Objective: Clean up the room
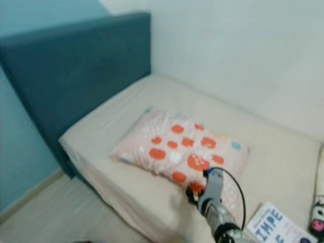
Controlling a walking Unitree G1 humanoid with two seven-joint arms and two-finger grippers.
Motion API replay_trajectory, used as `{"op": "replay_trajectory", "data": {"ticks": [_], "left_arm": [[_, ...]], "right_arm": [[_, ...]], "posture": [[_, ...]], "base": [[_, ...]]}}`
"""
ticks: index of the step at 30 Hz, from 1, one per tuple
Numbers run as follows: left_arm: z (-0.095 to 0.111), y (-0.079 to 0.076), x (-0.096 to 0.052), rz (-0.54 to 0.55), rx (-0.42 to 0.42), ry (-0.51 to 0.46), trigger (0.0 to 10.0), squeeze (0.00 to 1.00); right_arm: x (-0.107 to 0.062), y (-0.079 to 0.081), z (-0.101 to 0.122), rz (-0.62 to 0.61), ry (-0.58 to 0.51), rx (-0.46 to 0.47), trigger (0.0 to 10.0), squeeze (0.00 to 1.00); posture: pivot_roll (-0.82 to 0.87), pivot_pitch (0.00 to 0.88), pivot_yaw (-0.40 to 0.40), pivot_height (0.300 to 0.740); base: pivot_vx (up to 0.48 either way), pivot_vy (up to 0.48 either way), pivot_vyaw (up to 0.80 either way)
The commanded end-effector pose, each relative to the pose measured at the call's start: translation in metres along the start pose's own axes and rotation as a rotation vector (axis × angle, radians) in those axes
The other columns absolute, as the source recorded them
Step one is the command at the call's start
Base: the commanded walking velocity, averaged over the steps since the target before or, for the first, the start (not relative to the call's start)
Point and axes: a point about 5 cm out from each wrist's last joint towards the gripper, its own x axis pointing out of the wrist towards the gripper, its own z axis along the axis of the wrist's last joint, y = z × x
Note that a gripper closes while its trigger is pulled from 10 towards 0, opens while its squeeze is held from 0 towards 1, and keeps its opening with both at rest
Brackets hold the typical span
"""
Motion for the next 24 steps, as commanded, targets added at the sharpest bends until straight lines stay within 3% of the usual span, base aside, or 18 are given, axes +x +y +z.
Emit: {"op": "replay_trajectory", "data": {"ticks": [1,7,16,19,24], "left_arm": [[-0.011,-0.003,-0.001,-0.006,0.000,0.040,10.0,0.00],[-0.011,-0.001,-0.001,0.004,0.002,0.044,10.0,0.00],[-0.011,0.001,-0.001,0.025,0.013,0.044,10.0,0.00],[-0.011,0.001,-0.001,0.030,0.012,0.044,10.0,0.00],[-0.011,0.001,-0.001,0.034,0.006,0.041,10.0,0.00]], "right_arm": [[-0.001,-0.003,0.000,0.005,0.009,-0.017,10.0,0.00],[-0.001,-0.002,0.001,0.016,0.000,-0.020,10.0,0.00],[0.002,0.013,0.013,0.132,-0.036,0.023,10.0,0.00],[0.004,0.022,0.016,0.168,-0.034,0.018,10.0,0.00],[0.005,0.023,0.017,0.166,-0.042,0.055,10.0,0.00]], "posture": [[-0.07,0.053,-0.028,0.735],[-0.07,0.054,-0.027,0.735],[-0.07,0.059,-0.024,0.735],[-0.06,0.062,-0.024,0.720],[-0.06,0.064,-0.026,0.695]], "base": [[0.000,0.000,-0.74],[0.000,0.000,-0.25],[0.000,0.000,0.00],[0.000,0.000,0.00],[0.000,0.000,0.00]]}}
